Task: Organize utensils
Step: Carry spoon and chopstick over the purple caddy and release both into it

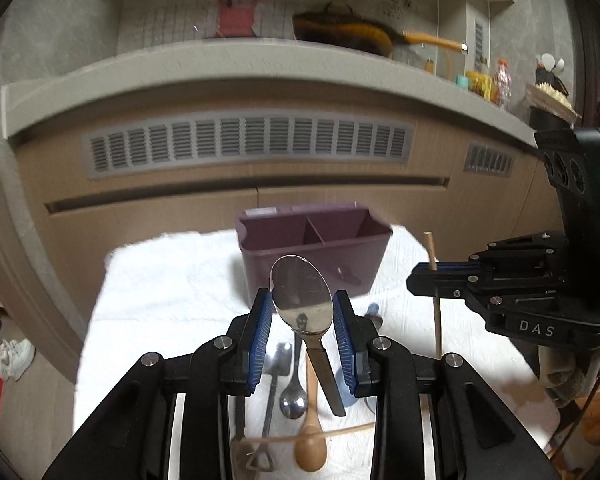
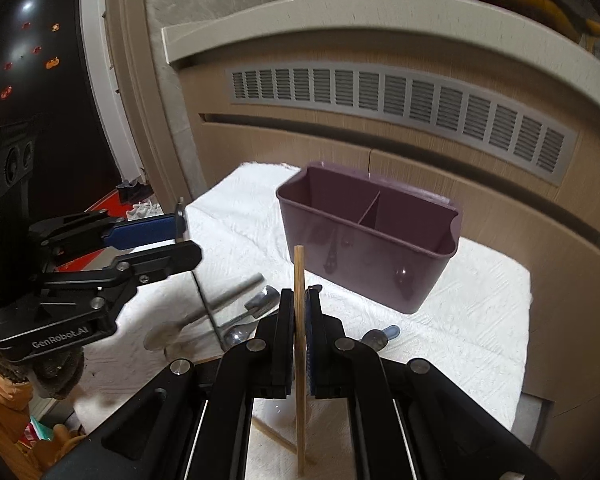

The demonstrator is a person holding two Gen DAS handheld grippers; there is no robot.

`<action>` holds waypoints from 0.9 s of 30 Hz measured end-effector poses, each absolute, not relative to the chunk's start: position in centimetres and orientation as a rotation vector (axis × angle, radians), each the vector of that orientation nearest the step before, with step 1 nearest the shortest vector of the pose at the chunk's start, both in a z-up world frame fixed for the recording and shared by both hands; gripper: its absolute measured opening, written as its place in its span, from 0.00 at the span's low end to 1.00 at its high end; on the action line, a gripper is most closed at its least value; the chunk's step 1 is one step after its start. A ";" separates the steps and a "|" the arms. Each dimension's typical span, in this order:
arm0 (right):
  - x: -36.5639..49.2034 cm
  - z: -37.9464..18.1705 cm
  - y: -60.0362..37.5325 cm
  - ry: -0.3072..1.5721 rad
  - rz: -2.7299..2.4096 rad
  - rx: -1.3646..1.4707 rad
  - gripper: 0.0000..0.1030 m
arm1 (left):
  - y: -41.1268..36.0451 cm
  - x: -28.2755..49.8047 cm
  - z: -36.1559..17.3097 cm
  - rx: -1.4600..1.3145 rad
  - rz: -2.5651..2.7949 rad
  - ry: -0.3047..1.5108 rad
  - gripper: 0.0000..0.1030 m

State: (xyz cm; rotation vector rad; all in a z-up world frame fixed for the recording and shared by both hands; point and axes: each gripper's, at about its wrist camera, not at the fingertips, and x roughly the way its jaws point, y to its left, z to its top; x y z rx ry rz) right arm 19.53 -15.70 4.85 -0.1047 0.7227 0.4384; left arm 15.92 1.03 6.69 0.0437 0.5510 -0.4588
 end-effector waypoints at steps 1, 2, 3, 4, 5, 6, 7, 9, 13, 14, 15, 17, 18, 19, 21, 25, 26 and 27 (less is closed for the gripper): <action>19.3 5.1 -15.7 0.714 0.436 -0.108 0.06 | 1.1 15.5 7.4 0.048 -0.455 0.533 0.31; 18.9 5.8 -15.6 0.699 0.433 -0.112 0.06 | 1.0 15.1 7.7 0.053 -0.449 0.516 0.30; 18.6 6.3 -15.5 0.685 0.432 -0.117 0.06 | 0.9 14.6 8.4 0.060 -0.441 0.491 0.30; 18.2 6.8 -15.4 0.667 0.430 -0.123 0.06 | 0.7 14.3 9.1 0.067 -0.435 0.465 0.30; 17.7 7.5 -15.3 0.645 0.427 -0.130 0.06 | 0.8 13.9 9.7 0.074 -0.430 0.446 0.30; 17.3 8.0 -15.3 0.630 0.424 -0.134 0.06 | 0.6 13.8 10.4 0.086 -0.425 0.420 0.30; 16.9 8.7 -15.3 0.613 0.422 -0.136 0.06 | 0.2 13.8 11.3 0.100 -0.419 0.393 0.30; 16.7 10.4 -15.4 0.570 0.403 -0.141 0.06 | -0.4 14.0 13.2 0.131 -0.409 0.343 0.30; 17.7 14.7 -15.6 0.486 0.372 -0.154 0.06 | -1.7 16.3 17.8 0.166 -0.381 0.254 0.30; 18.2 16.2 -15.8 0.456 0.357 -0.159 0.06 | -1.7 17.0 18.9 0.168 -0.376 0.237 0.30; 18.8 17.4 -15.8 0.434 0.348 -0.164 0.06 | -1.8 17.7 19.9 0.173 -0.372 0.222 0.30; 20.1 20.2 -16.3 0.393 0.334 -0.159 0.06 | -2.2 19.5 21.7 0.185 -0.362 0.202 0.30; 20.8 21.6 -16.6 0.376 0.327 -0.158 0.06 | -2.4 20.5 22.2 0.190 -0.364 0.202 0.30; 21.4 22.3 -16.7 0.365 0.319 -0.160 0.06 | -2.7 21.6 22.6 0.191 -0.367 0.209 0.30; 22.8 23.7 -17.0 0.340 0.290 -0.172 0.06 | -3.2 24.0 22.8 0.197 -0.368 0.229 0.30; 26.8 22.9 -18.1 0.375 0.269 -0.160 0.06 | -4.3 29.0 20.1 0.182 -0.395 0.337 0.30; 28.1 21.9 -18.3 0.399 0.267 -0.155 0.06 | -4.8 30.3 18.7 0.178 -0.400 0.375 0.30; 29.1 20.7 -18.6 0.427 0.264 -0.145 0.06 | -5.1 31.2 17.3 0.174 -0.403 0.410 0.30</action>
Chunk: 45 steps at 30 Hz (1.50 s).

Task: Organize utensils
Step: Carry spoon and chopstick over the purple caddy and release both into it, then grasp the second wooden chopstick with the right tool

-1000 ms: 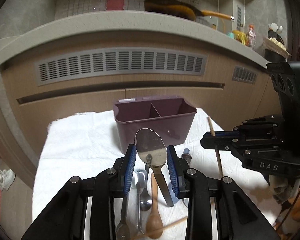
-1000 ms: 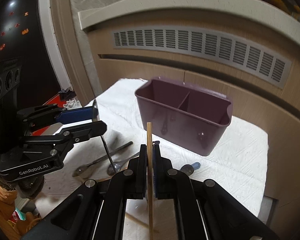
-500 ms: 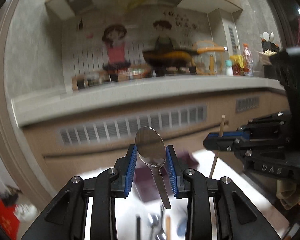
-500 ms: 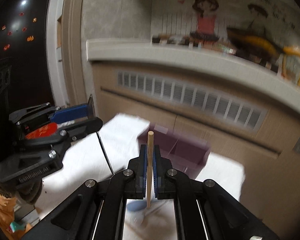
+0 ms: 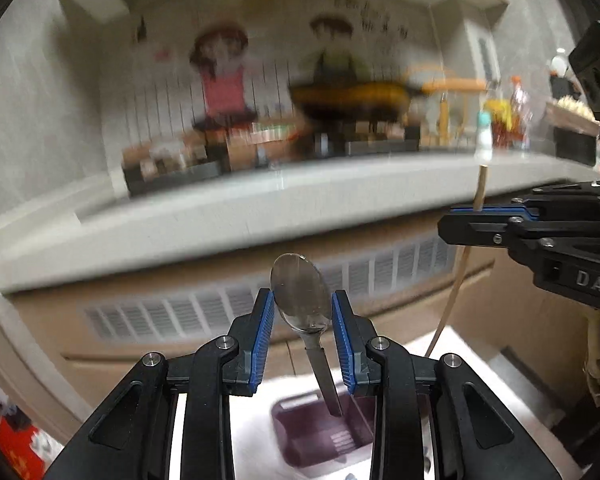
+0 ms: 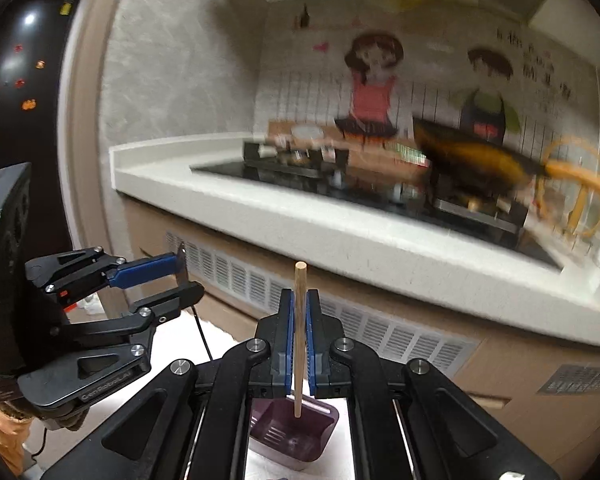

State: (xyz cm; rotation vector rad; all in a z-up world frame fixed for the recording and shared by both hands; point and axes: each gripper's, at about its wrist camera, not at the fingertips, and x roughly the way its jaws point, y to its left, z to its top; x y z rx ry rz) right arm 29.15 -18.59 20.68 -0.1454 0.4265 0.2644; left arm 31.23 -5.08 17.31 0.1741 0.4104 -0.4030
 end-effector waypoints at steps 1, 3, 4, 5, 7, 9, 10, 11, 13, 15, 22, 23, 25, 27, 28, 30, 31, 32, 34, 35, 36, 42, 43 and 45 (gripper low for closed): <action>29.8 19.7 -18.8 0.448 0.265 -0.139 0.06 | -5.4 32.5 15.6 0.167 -0.414 0.465 0.30; 32.4 16.3 -19.4 0.544 0.266 -0.099 0.06 | -5.8 34.6 12.3 0.144 -0.438 0.573 0.31; 33.0 15.0 -19.5 0.577 0.267 -0.087 0.06 | -5.8 35.5 10.8 0.133 -0.440 0.623 0.33; 33.9 13.1 -19.7 0.628 0.273 -0.074 0.06 | -5.8 36.1 9.3 0.121 -0.441 0.661 0.41; 35.1 9.8 -19.9 0.703 0.279 -0.069 0.08 | -5.5 36.6 7.6 0.098 -0.436 0.691 0.55; 35.5 7.4 -20.0 0.736 0.265 -0.087 0.24 | -5.1 36.3 6.8 0.083 -0.424 0.678 0.62; 35.4 6.8 -19.9 0.737 0.260 -0.096 0.30 | -4.8 36.1 6.7 0.080 -0.420 0.669 0.65; 35.1 6.0 -19.8 0.734 0.256 -0.109 0.40 | -4.5 35.6 6.7 0.069 -0.413 0.658 0.67; 34.3 5.1 -19.8 0.714 0.245 -0.126 0.47 | -3.5 34.5 6.6 0.034 -0.396 0.641 0.71; 33.2 4.7 -19.8 0.695 0.240 -0.129 0.55 | -2.2 33.3 6.4 0.004 -0.383 0.630 0.77; 28.4 3.5 -18.8 0.629 0.218 -0.147 0.93 | 1.9 29.2 4.3 -0.034 -0.308 0.682 0.83; 27.8 3.3 -18.6 0.611 0.209 -0.149 0.98 | 2.6 28.5 3.7 -0.039 -0.294 0.697 0.83; 26.1 2.8 -18.5 0.556 0.175 -0.146 0.99 | 3.6 27.5 2.6 -0.042 -0.277 0.725 0.83; 25.4 2.3 -18.0 0.541 0.162 -0.142 0.99 | 4.8 26.2 1.7 -0.036 -0.241 0.736 0.83; 25.2 1.9 -17.8 0.557 0.175 -0.143 0.99 | 5.2 25.7 1.4 -0.032 -0.225 0.733 0.83; 25.5 1.3 -17.1 0.615 0.215 -0.145 0.99 | 6.2 24.4 0.9 -0.023 -0.186 0.722 0.83; 25.7 0.9 -16.5 0.649 0.229 -0.140 0.99 | 6.7 23.7 0.7 -0.017 -0.172 0.717 0.83; 25.8 0.4 -16.1 0.682 0.243 -0.129 0.99 | 7.2 23.1 0.4 -0.012 -0.163 0.716 0.83; 26.1 -0.4 -15.3 0.727 0.258 -0.114 0.99 | 8.0 22.1 -0.1 -0.005 -0.156 0.723 0.83; 26.2 -0.9 -14.8 0.750 0.271 -0.106 0.98 | 8.4 21.7 -0.3 -0.005 -0.153 0.726 0.83; 26.2 -1.5 -14.2 0.773 0.286 -0.103 0.93 | 8.9 21.3 -0.6 -0.004 -0.146 0.731 0.83; 25.5 -4.3 -10.1 0.883 0.378 -0.136 0.71 | 10.7 19.0 -2.0 -0.011 -0.182 0.773 0.83; 25.3 -4.4 -9.5 0.886 0.391 -0.146 0.70 | 10.6 18.6 -2.2 -0.009 -0.206 0.779 0.83; 24.5 -4.7 -8.4 0.882 0.410 -0.190 0.69 | 10.0 17.9 -2.7 0.002 -0.279 0.810 0.83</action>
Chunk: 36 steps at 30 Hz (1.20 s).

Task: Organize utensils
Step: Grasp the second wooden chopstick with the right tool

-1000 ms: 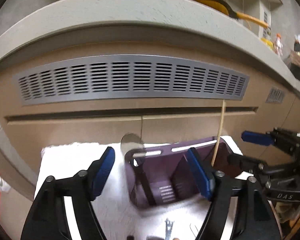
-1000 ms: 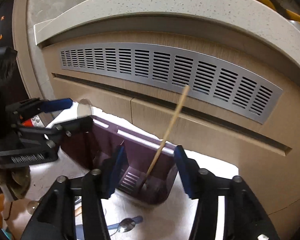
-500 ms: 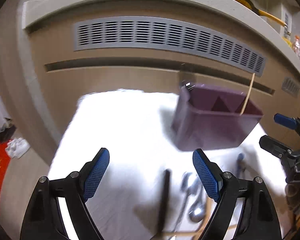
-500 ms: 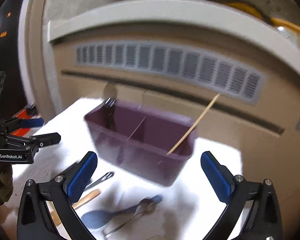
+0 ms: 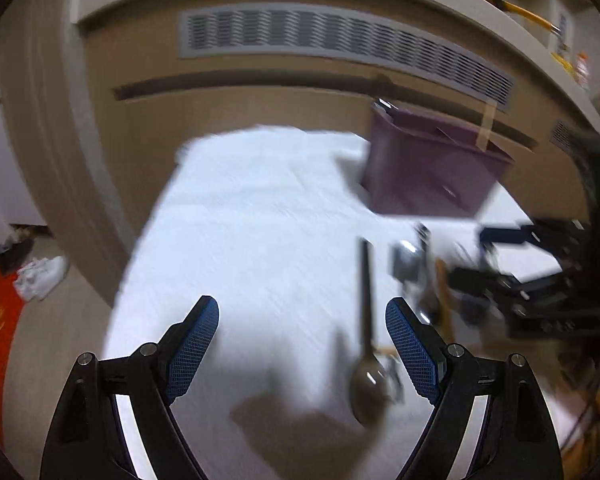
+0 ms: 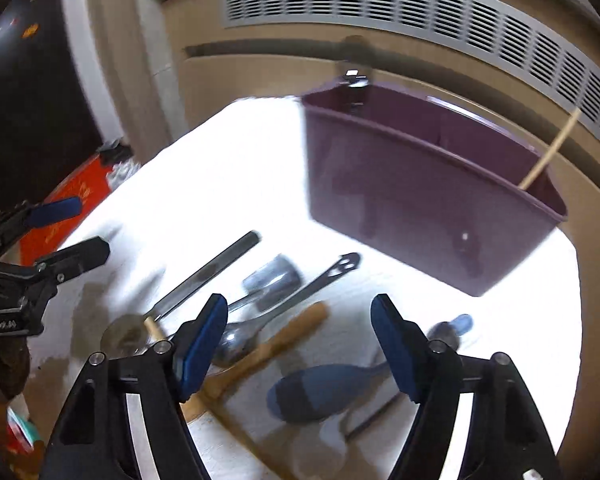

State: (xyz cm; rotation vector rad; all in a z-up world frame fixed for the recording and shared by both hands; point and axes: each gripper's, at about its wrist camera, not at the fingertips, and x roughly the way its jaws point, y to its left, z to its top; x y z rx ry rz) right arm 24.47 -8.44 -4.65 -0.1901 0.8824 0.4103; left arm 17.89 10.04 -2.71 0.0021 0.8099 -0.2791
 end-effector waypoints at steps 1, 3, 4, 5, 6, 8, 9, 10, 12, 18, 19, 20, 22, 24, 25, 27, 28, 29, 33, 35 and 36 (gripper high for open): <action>24.2 -4.8 -8.2 0.881 0.414 -0.202 0.69 | 9.6 17.4 -3.0 0.011 -0.314 0.828 0.83; 23.4 -4.7 -8.0 0.880 0.428 -0.226 0.69 | 8.8 16.3 -3.7 0.037 -0.364 0.846 0.83; 23.1 -4.6 -8.1 0.877 0.431 -0.231 0.69 | 8.4 15.8 -3.9 0.054 -0.381 0.849 0.83; 22.5 -4.5 -8.5 0.871 0.432 -0.238 0.69 | 7.9 15.3 -4.0 0.072 -0.392 0.848 0.83; 21.8 -4.4 -8.9 0.865 0.432 -0.248 0.69 | 7.5 14.9 -4.1 0.086 -0.399 0.846 0.83; 20.9 -4.3 -9.7 0.860 0.435 -0.269 0.64 | 6.9 14.8 -4.1 0.093 -0.397 0.851 0.83; 20.6 -4.4 -9.9 0.865 0.439 -0.281 0.54 | 6.8 14.9 -4.1 0.088 -0.395 0.851 0.83; 20.2 -4.7 -10.0 0.885 0.460 -0.289 0.47 | 6.8 15.2 -4.0 0.078 -0.383 0.850 0.83; 20.0 -5.0 -9.5 0.926 0.522 -0.282 0.31 | 7.2 15.6 -3.8 0.059 -0.340 0.844 0.83; 18.8 -6.2 -4.6 0.944 0.737 -0.354 0.24 | 11.4 16.4 -3.2 -0.013 -0.177 0.826 0.83; 18.8 -6.3 -4.1 0.940 0.742 -0.374 0.23 | 11.9 16.4 -3.2 -0.017 -0.158 0.825 0.83; 19.0 -6.6 -3.4 0.941 0.754 -0.396 0.22 | 12.5 16.4 -3.2 -0.025 -0.141 0.824 0.83; 19.7 -7.0 -2.6 0.954 0.764 -0.422 0.20 | 13.5 16.2 -3.4 -0.047 -0.119 0.827 0.83; 20.2 -7.6 -2.4 0.968 0.753 -0.450 0.19 | 13.9 16.2 -3.6 -0.059 -0.113 0.828 0.83; 20.4 -7.8 -2.5 0.975 0.752 -0.454 0.19 | 14.0 16.3 -3.7 -0.062 -0.113 0.829 0.83; 20.6 -7.8 -2.7 0.983 0.750 -0.453 0.12 | 13.8 16.4 -3.8 -0.067 -0.122 0.831 0.83; 20.6 -7.7 -2.9 0.986 0.743 -0.456 0.10 | 13.6 16.5 -3.8 -0.068 -0.130 0.832 0.83; 20.6 -7.6 -3.1 0.995 0.742 -0.444 0.07 | 13.2 16.6 -3.7 -0.066 -0.142 0.832 0.83; 20.6 -6.5 -5.1 0.994 0.711 -0.357 0.05 | 11.1 16.5 -3.4 -0.032 -0.192 0.823 0.83; 20.9 -5.3 -7.1 0.983 0.681 -0.278 0.05 | 10.0 16.6 -3.3 -0.013 -0.223 0.823 0.83; 21.2 -4.6 -8.4 0.975 0.660 -0.233 0.05 | 9.2 16.6 -3.2 0.003 -0.242 0.821 0.83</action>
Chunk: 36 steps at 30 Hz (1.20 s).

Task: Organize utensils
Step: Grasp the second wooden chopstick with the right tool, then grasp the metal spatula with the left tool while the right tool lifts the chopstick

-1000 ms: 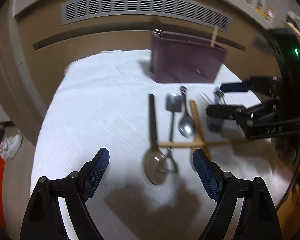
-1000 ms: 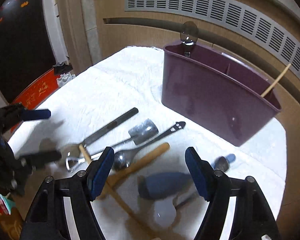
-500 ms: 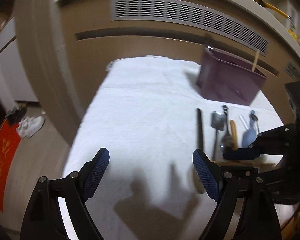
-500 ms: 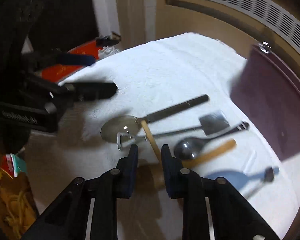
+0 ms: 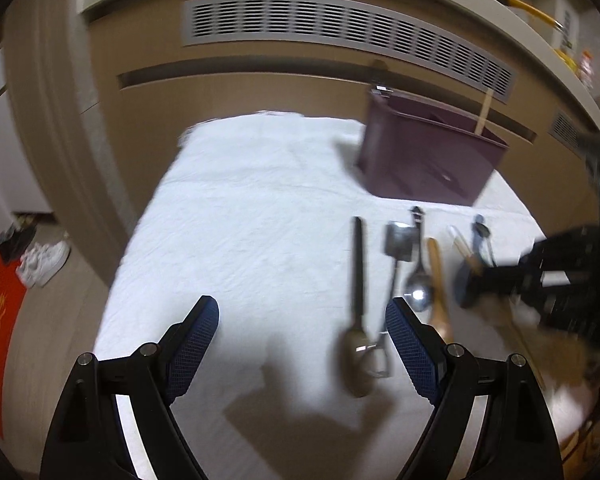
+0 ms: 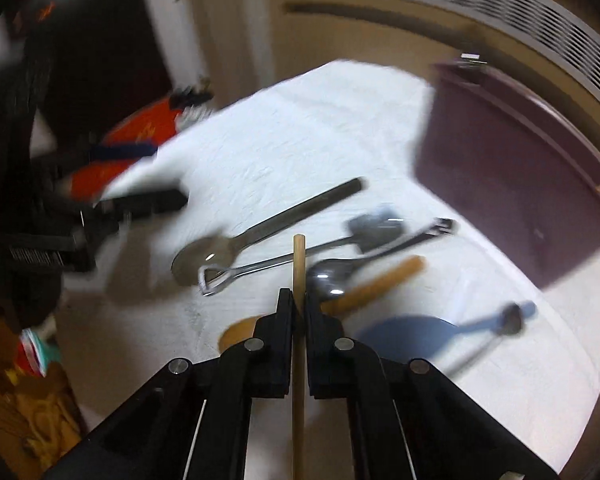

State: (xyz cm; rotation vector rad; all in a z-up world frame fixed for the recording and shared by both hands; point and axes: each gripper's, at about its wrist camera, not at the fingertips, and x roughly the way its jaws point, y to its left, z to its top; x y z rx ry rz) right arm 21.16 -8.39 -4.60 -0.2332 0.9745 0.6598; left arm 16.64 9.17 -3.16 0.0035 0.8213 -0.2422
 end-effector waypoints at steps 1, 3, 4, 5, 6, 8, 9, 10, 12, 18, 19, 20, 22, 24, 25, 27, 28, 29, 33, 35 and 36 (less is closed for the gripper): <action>21.2 -4.1 -9.2 0.967 0.644 -0.211 0.05 | 8.4 16.8 -3.0 0.019 -0.264 0.820 0.83; 21.5 -2.9 -11.4 0.944 0.604 -0.159 0.06 | 6.9 17.1 -2.6 0.039 -0.327 0.814 0.79; 21.6 -2.4 -12.5 0.934 0.585 -0.136 0.06 | 6.1 17.4 -2.4 0.050 -0.364 0.812 0.71; 21.8 -2.0 -13.6 0.926 0.564 -0.116 0.06 | 5.4 17.7 -2.3 0.059 -0.392 0.813 0.66; 21.9 -1.8 -14.6 0.921 0.544 -0.100 0.06 | 4.4 18.2 -2.1 0.069 -0.433 0.820 0.64; 22.3 -1.7 -15.7 0.917 0.514 -0.080 0.07 | 2.8 19.5 -2.1 0.077 -0.488 0.840 0.56; 22.5 -1.8 -16.4 0.917 0.500 -0.065 0.07 | 2.1 20.2 -2.2 0.081 -0.506 0.856 0.53; 22.4 -2.0 -16.9 0.919 0.494 -0.054 0.07 | 1.5 20.8 -2.3 0.083 -0.522 0.869 0.47; 22.2 -2.2 -17.5 0.916 0.481 -0.036 0.07 | 0.4 22.2 -2.5 0.093 -0.541 0.891 0.39; 21.9 -2.8 -19.1 0.904 0.479 0.013 0.07 | -2.1 25.5 -4.1 0.159 -0.512 0.958 0.37; 21.9 -2.9 -19.2 0.903 0.482 0.020 0.07 | -2.4 25.8 -4.4 0.178 -0.509 0.966 0.37; 21.8 -2.9 -19.3 0.902 0.483 0.024 0.08 | -2.7 26.0 -4.8 0.197 -0.502 0.978 0.37; 21.9 -3.1 -19.3 0.899 0.487 0.033 0.08 | -3.0 26.6 -5.5 0.213 -0.478 1.003 0.37; 22.0 -3.2 -19.5 0.898 0.489 0.040 0.08 | -3.0 27.0 -6.0 0.219 -0.462 1.022 0.37; 22.0 -3.3 -19.5 0.898 0.489 0.043 0.08 | -3.0 27.3 -6.2 0.220 -0.454 1.031 0.37; 22.1 -3.4 -19.6 0.897 0.489 0.046 0.08 | -2.9 27.7 -6.5 0.214 -0.455 1.045 0.37; 22.1 -3.4 -19.5 0.897 0.490 0.046 0.08 | -2.9 27.9 -6.5 0.210 -0.457 1.049 0.37; 22.0 -3.4 -19.5 0.896 0.491 0.047 0.08 | -2.9 28.2 -6.6 0.205 -0.458 1.057 0.37; 21.9 -3.5 -19.5 0.896 0.491 0.049 0.08 | -3.0 28.9 -6.7 0.182 -0.481 1.093 0.38; 21.8 -3.4 -19.5 0.895 0.489 0.049 0.08 | -3.1 29.1 -6.6 0.171 -0.482 1.104 0.39; 21.8 -3.4 -19.4 0.895 0.487 0.049 0.08 | -3.1 29.2 -6.6 0.169 -0.483 1.105 0.40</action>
